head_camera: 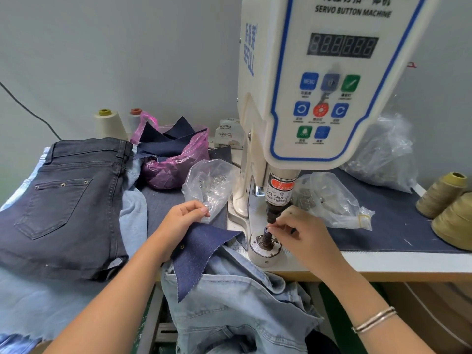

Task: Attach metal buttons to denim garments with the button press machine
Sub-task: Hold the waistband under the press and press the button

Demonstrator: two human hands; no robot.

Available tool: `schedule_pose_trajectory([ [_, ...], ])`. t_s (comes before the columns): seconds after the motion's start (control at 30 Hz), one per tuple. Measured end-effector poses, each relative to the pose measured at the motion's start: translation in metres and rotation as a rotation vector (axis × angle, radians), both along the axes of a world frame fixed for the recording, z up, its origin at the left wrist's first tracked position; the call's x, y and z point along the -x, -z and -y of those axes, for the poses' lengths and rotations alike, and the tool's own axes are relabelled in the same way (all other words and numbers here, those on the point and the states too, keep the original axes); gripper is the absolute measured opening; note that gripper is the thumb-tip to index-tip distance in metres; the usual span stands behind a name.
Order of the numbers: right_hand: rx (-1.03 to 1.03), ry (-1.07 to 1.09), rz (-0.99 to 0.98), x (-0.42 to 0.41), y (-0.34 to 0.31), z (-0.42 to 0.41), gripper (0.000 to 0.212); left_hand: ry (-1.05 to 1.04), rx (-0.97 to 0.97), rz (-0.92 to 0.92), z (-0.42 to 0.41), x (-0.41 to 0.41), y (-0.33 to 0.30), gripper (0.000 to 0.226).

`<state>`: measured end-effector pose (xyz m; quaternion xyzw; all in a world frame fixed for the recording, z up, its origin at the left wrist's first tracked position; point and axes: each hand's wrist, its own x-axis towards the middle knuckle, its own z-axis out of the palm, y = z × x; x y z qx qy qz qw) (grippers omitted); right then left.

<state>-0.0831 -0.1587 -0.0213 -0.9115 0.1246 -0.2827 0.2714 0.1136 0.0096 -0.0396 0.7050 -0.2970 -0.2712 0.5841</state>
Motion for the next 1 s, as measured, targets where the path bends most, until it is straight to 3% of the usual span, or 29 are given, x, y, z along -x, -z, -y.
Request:
schedule_pose_trajectory([
  [0.17,-0.056,-0.009,0.021,0.007,0.001,-0.004,0.010,-0.005,-0.014,-0.003,-0.001,-0.004,0.003,0.022],
  [0.33,-0.195,0.017,0.207,0.027,-0.001,-0.029,0.019,0.088,-0.037,0.040,-0.001,-0.001,-0.003,0.026],
  [0.43,-0.187,-0.232,0.018,0.026,-0.008,-0.051,0.024,0.248,-0.044,0.141,-0.003,0.008,-0.022,0.021],
  [0.53,-0.384,-0.414,-0.129,0.015,-0.017,-0.064,0.041,0.361,0.006,0.288,-0.008,0.020,-0.040,0.028],
  [0.7,-0.615,-0.354,-0.168,-0.012,-0.023,-0.074,0.023,0.429,0.031,0.396,-0.025,0.034,-0.059,0.018],
  [0.77,-0.614,-0.359,-0.260,-0.018,-0.024,-0.073,0.021,0.467,0.019,0.422,-0.030,0.036,-0.063,0.016],
  [0.83,-0.476,-0.363,-0.310,-0.016,-0.025,-0.073,0.015,0.503,-0.010,0.449,-0.032,0.036,-0.067,0.014],
  [0.93,-0.192,-0.175,-0.253,0.001,-0.015,-0.076,0.020,0.568,-0.092,0.503,-0.032,0.032,-0.070,0.018],
  [1.0,-0.186,-0.074,-0.193,0.016,-0.004,-0.079,0.031,0.597,-0.185,0.567,-0.032,0.030,-0.070,0.025],
])
